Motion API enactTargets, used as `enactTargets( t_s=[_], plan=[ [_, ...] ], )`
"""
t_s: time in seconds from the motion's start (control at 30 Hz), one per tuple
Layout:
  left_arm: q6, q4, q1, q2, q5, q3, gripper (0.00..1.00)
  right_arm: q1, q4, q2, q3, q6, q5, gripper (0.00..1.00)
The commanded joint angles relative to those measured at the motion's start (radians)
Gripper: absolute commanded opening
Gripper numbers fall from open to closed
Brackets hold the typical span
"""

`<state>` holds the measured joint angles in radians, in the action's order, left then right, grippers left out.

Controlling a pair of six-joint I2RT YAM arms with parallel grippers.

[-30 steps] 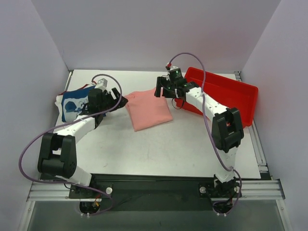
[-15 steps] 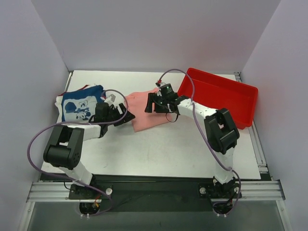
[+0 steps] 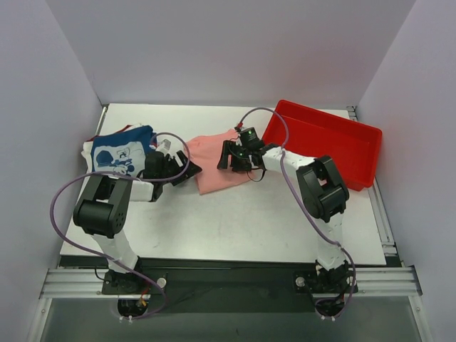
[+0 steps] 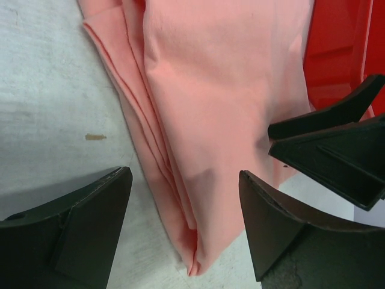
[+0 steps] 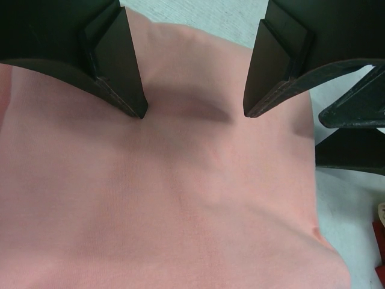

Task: Fold and stack the t-shirts
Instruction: Fold the long partially folded tshirt into a neat square, then put the neatly folded tshirt into the corner of the board with the left arm

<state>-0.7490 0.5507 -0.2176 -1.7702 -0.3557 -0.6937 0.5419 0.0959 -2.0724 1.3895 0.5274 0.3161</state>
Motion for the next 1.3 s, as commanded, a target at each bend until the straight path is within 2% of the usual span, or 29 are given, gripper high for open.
enactTargets(
  t_s=[0.0, 0.2, 0.5, 0.6, 0.63, 0.67, 0.73, 0.77, 0.83, 0.87, 1.03, 1.17, 1.27],
  plan=[
    [-0.012, -0.008, -0.019, -0.054, 0.067, -0.033, 0.83, -0.007, -0.028, 0.000, -0.021, 0.006, 0.005, 0.67],
    [-0.016, -0.021, -0.065, -0.123, 0.095, -0.081, 0.82, -0.007, -0.021, 0.001, -0.032, 0.010, 0.018, 0.67],
    [-0.012, -0.061, -0.124, -0.167, 0.127, -0.148, 0.72, -0.005, -0.001, 0.020, -0.058, 0.016, 0.043, 0.67],
    [-0.003, -0.086, -0.138, -0.163, 0.144, -0.165, 0.65, -0.003, 0.007, 0.021, -0.067, 0.019, 0.051, 0.67],
    [0.003, -0.090, -0.138, -0.163, 0.149, -0.165, 0.61, -0.003, 0.010, 0.021, -0.069, 0.019, 0.052, 0.67],
    [0.005, -0.094, -0.138, -0.155, 0.153, -0.162, 0.50, -0.003, 0.013, 0.021, -0.075, 0.020, 0.055, 0.67],
    [0.014, -0.097, -0.138, -0.149, 0.158, -0.167, 0.37, -0.003, 0.021, 0.023, -0.083, 0.019, 0.063, 0.67],
    [0.017, -0.109, -0.138, -0.146, 0.162, -0.170, 0.20, -0.002, 0.022, 0.024, -0.089, 0.020, 0.066, 0.67],
    [0.043, -0.136, -0.138, -0.138, 0.165, -0.196, 0.04, -0.002, 0.025, 0.037, -0.096, 0.017, 0.077, 0.67],
    [0.059, -0.176, -0.138, -0.135, 0.175, -0.207, 0.00, -0.003, 0.028, 0.043, -0.102, 0.016, 0.077, 0.67],
    [0.216, -0.349, -0.138, -0.062, 0.253, -0.309, 0.00, -0.007, 0.025, 0.130, -0.162, -0.007, 0.067, 0.67],
    [0.361, -0.605, -0.138, -0.020, 0.348, -0.424, 0.00, -0.017, 0.018, 0.208, -0.214, -0.021, 0.058, 0.67],
    [0.467, -0.739, -0.138, -0.012, 0.423, -0.521, 0.00, -0.022, 0.015, 0.264, -0.248, -0.032, 0.054, 0.67]
  ],
)
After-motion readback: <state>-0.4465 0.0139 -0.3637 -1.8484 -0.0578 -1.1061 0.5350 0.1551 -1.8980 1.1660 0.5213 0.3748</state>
